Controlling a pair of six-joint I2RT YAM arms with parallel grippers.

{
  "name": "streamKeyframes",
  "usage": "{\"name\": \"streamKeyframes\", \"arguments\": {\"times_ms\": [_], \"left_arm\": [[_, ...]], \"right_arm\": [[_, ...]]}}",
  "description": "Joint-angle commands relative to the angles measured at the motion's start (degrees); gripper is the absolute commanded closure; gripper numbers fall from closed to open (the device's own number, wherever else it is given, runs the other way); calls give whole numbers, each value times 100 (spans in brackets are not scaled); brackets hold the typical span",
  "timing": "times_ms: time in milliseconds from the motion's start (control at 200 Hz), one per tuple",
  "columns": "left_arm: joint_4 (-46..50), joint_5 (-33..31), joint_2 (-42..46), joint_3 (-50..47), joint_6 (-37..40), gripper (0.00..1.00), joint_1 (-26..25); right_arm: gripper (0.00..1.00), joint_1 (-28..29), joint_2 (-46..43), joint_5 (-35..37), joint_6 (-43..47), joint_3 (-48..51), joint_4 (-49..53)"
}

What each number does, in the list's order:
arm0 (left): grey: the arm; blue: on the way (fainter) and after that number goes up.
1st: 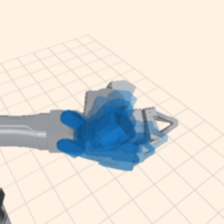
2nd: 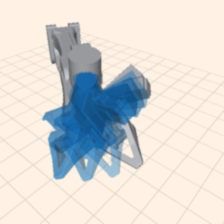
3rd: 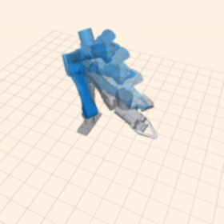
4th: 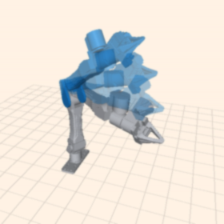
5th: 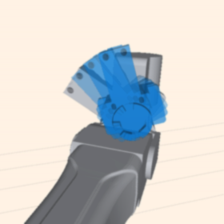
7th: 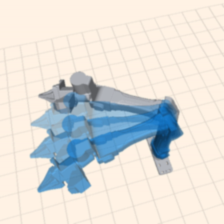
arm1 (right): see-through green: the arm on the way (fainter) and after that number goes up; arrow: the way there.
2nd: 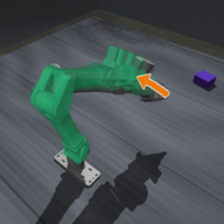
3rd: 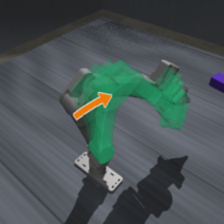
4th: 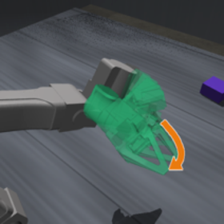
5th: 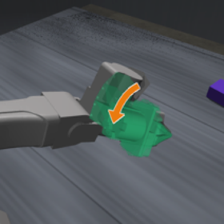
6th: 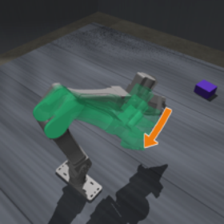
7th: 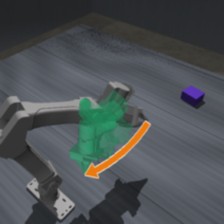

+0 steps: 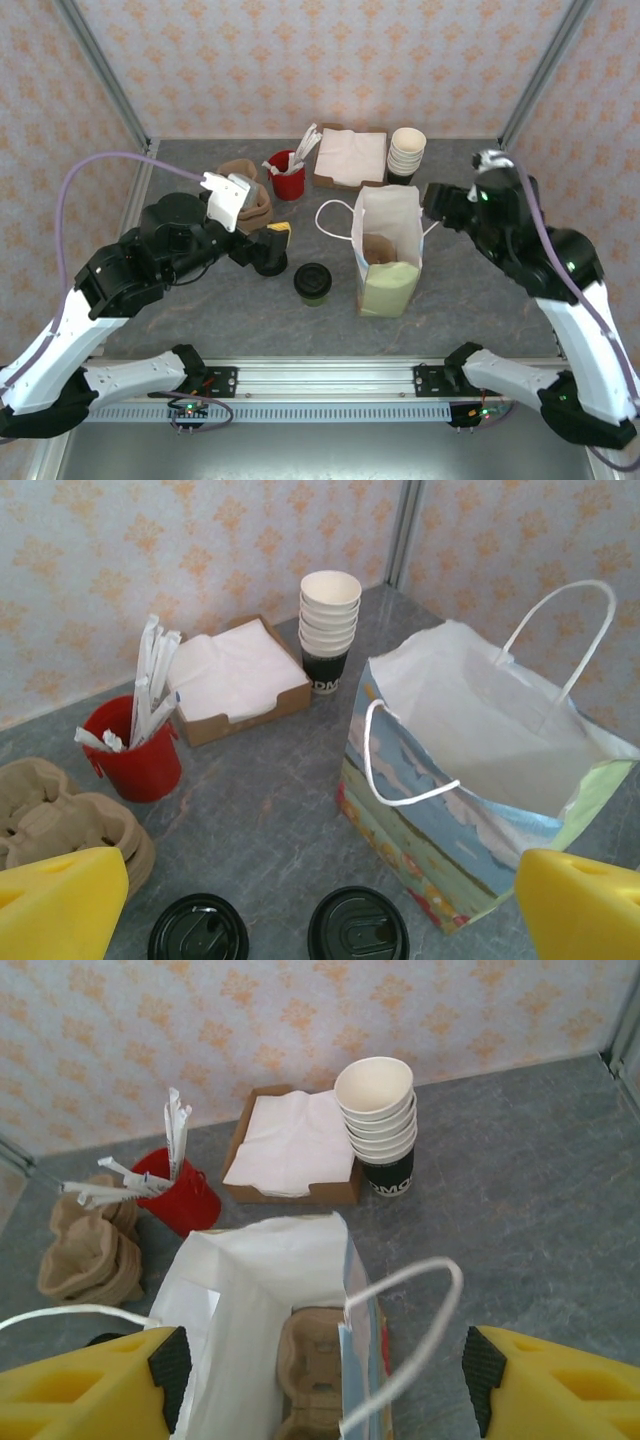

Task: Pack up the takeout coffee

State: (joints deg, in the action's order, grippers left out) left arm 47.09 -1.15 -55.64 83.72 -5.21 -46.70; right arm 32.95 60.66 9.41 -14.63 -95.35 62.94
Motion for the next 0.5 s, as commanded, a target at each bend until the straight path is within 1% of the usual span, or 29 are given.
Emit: {"name": "streamKeyframes", "arguments": {"times_ms": [0, 40, 65, 115, 170, 225, 280, 335, 415, 495], "left_arm": [[-274, -335, -78, -464, -78, 0, 103], [-524, -396, -116, -666, -41, 0, 156], [-673, -454, -146, -795, -41, 0, 196], [-1090, -541, -205, -1122, -39, 0, 292], [-1582, -557, -249, -1492, -8, 0, 382], [-1969, -720, -279, -1780, -36, 0, 396], [-2271, -755, -290, -2019, -111, 0, 398], [-2416, -854, -267, -2175, -266, 0, 407], [-2518, -933, -157, -2452, -391, 0, 407], [-2301, -1016, -18, -2590, -519, 0, 405]], "right_arm": [[26, 17, 609, -70, 798, -295, 118], [26, -34, 819, -157, 961, -363, 32], [26, -97, 987, -330, 1046, -415, 18], [27, -337, 1269, -700, 1177, -534, 37], [28, -670, 1534, -946, 1200, -617, 68], [29, -982, 1758, -1372, 1225, -704, 111], [29, -1225, 1950, -1696, 1182, -823, 208], [28, -1412, 2186, -1947, 1171, -1034, 402], [27, -1609, 2478, -2027, 1084, -1348, 734], [26, -1833, 2806, -2150, 983, -1706, 1113]]}}
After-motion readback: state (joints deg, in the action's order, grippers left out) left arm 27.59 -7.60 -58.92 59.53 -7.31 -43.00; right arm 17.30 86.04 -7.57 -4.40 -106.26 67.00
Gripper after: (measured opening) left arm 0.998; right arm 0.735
